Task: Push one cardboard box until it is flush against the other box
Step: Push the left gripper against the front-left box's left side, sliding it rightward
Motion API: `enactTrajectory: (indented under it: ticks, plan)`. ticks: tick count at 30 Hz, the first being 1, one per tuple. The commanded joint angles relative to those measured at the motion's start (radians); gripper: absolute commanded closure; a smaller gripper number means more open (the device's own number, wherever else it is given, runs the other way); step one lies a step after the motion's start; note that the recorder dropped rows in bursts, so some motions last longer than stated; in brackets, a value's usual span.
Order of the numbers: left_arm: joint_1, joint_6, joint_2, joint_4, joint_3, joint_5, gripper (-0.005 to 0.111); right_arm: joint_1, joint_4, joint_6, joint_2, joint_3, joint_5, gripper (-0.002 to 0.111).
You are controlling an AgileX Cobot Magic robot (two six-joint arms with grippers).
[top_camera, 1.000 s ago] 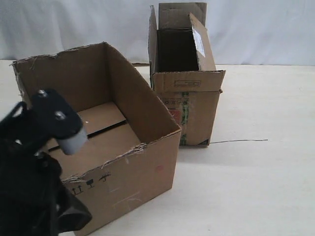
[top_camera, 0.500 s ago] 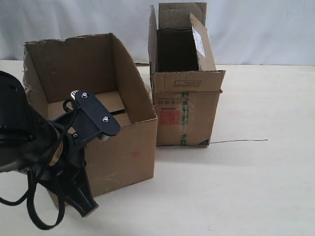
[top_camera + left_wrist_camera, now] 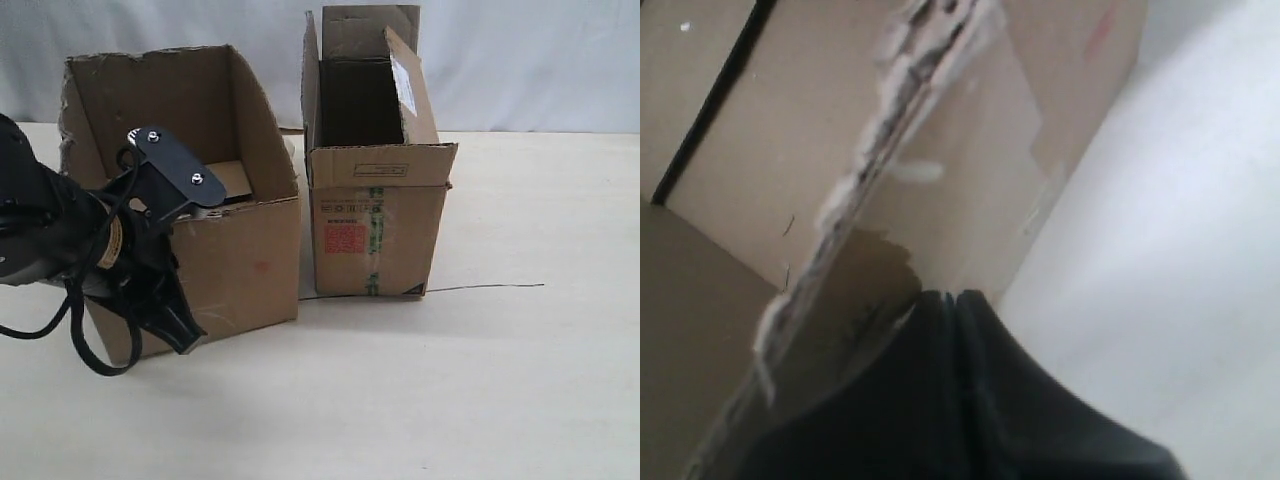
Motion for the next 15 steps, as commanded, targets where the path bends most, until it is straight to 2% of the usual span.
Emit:
enactTrajectory:
  ticks: [1,6,9,11,13,14,15]
  plan:
    - [0.038,0.003,0.025,0.036,-0.002,-0.075,0.107,0.002,0.001,-0.005,-0.004,0.003,-0.002,0.103]
    - [0.082,0.003,0.098,0.037,-0.004,-0.110,0.107,0.002,0.001,-0.005,-0.004,0.003,-0.002,0.103]
    - [0.080,-0.004,0.104,0.015,-0.006,-0.119,0.107,0.002,0.001,-0.005,-0.004,0.003,-0.002,0.103]
    - [0.078,0.006,0.079,-0.050,-0.012,-0.098,0.107,0.002,0.001,-0.005,-0.004,0.003,-0.002,0.103]
    - [0.078,0.083,-0.014,-0.185,-0.018,-0.026,0.107,0.002,0.001,-0.005,-0.004,0.003,-0.002,0.103]
    - [0.078,0.173,-0.128,-0.304,-0.023,0.008,0.107,0.002,0.001,-0.005,-0.004,0.003,-0.002,0.103]
    - [0.078,0.229,-0.195,-0.358,-0.023,0.008,0.107,0.002,0.001,-0.005,-0.004,0.003,-0.002,0.103]
